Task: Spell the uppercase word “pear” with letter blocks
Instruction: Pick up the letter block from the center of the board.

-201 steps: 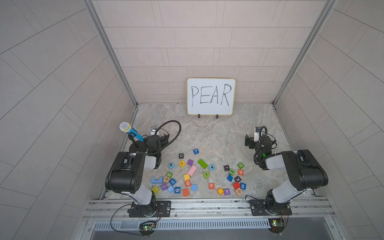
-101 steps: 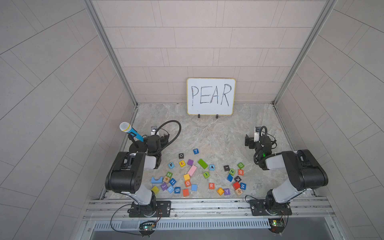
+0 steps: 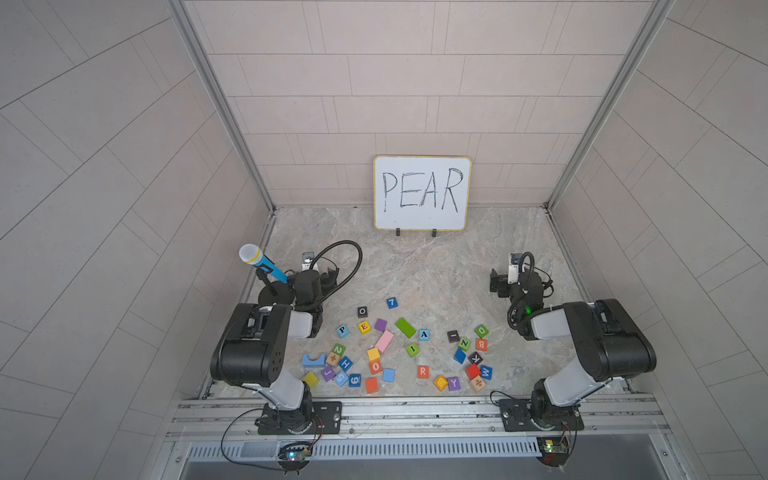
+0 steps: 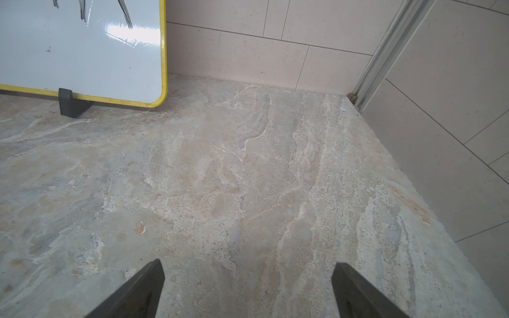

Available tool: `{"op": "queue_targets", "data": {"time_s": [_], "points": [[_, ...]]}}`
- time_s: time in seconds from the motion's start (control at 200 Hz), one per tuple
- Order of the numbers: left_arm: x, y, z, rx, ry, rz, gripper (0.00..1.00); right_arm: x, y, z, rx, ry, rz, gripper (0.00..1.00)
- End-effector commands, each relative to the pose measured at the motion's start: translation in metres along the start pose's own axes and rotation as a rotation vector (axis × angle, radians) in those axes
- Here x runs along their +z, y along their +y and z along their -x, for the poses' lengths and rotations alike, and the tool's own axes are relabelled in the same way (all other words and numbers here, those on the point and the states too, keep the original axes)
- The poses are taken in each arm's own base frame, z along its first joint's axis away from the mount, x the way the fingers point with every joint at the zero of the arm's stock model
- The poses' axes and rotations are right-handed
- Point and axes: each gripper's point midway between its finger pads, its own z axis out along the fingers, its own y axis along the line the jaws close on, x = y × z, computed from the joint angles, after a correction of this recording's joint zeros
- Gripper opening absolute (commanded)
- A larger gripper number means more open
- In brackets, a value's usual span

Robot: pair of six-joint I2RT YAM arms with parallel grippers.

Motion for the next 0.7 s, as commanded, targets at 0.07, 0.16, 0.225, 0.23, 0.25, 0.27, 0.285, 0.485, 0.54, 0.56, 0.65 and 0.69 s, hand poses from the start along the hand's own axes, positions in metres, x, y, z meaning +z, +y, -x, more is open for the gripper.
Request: {"op": "queue_targets", "data": {"time_s": [0.07,0.16,0.225,0.23,0.25,0.27,0.285,0.485,0.54,0.56,0.65,0.69], "points": [[0.000,0.000,0.009,-0.015,-0.032,-0.006,1.00,0.000,0.000,0.007,0.013,-0.016,0.000,1.00],[0.000,0.000,0.009,-0.015,-0.032,-0.007,1.00,-0.001,-0.001,0.008,0.013,-0.017,-0.001,1.00],[-0.001,0.000,0.009,-0.015,-0.034,-0.007,1.00,0.000,-0.001,0.008,0.013,-0.016,-0.003,1.00],[-0.001,0.000,0.009,-0.015,-0.034,-0.007,1.00,0.000,-0.001,0.008,0.013,-0.017,-0.003,1.00],[-0.001,-0.001,0.009,-0.014,-0.034,-0.007,1.00,-0.001,-0.001,0.008,0.012,-0.017,-0.003,1.00],[-0.001,0.000,0.009,-0.014,-0.034,-0.005,1.00,-0.001,-0.001,0.008,0.010,-0.018,-0.003,1.00],[-0.001,0.000,0.009,-0.013,-0.034,-0.006,1.00,-0.001,-0.001,0.008,0.011,-0.019,-0.003,1.00],[-0.021,0.021,0.043,0.005,-0.028,0.176,1.00,-0.017,0.005,0.036,-0.042,-0.008,0.029,1.00],[-0.030,0.016,0.057,0.022,-0.044,0.175,1.00,-0.022,0.014,0.048,-0.106,-0.010,0.019,1.00],[-0.034,0.016,0.061,0.018,-0.046,0.184,1.00,-0.025,0.018,0.054,-0.130,-0.020,0.002,1.00],[-0.045,0.017,0.073,-0.042,-0.025,0.199,1.00,-0.044,0.045,0.084,-0.124,-0.095,0.037,1.00],[-0.049,0.017,0.075,-0.064,0.003,0.210,1.00,-0.052,0.057,0.095,-0.103,-0.114,0.062,1.00]]}}
